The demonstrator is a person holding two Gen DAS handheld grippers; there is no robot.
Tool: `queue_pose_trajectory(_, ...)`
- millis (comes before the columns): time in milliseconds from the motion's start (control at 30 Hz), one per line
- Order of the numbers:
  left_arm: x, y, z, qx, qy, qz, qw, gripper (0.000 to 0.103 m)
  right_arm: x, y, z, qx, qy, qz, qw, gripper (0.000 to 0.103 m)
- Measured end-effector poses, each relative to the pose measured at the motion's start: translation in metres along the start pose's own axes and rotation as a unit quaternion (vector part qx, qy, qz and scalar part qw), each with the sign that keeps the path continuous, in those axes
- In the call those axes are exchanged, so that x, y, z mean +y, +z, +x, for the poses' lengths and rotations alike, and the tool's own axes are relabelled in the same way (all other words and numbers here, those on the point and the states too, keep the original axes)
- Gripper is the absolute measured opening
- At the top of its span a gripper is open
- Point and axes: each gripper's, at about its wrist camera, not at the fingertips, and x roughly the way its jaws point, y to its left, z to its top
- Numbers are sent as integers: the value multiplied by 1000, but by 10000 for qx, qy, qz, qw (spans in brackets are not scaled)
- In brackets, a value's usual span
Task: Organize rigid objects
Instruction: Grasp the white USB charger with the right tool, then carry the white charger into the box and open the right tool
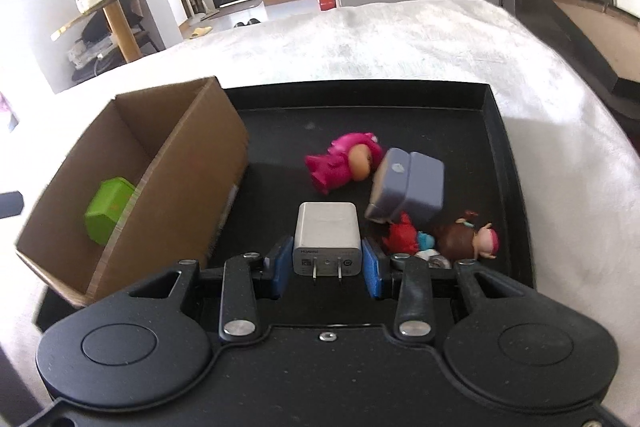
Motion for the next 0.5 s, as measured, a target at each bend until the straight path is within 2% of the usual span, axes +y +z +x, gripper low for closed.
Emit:
queue_pose_trajectory(100,7,-2,2,4,-118,-81,9999,82,2,9,-6,76,243,267,9993,36)
queue_pose_trajectory(500,36,-5,17,155,-735,-652,9950,79,46,32,-24,-56,-71,-197,9998,36)
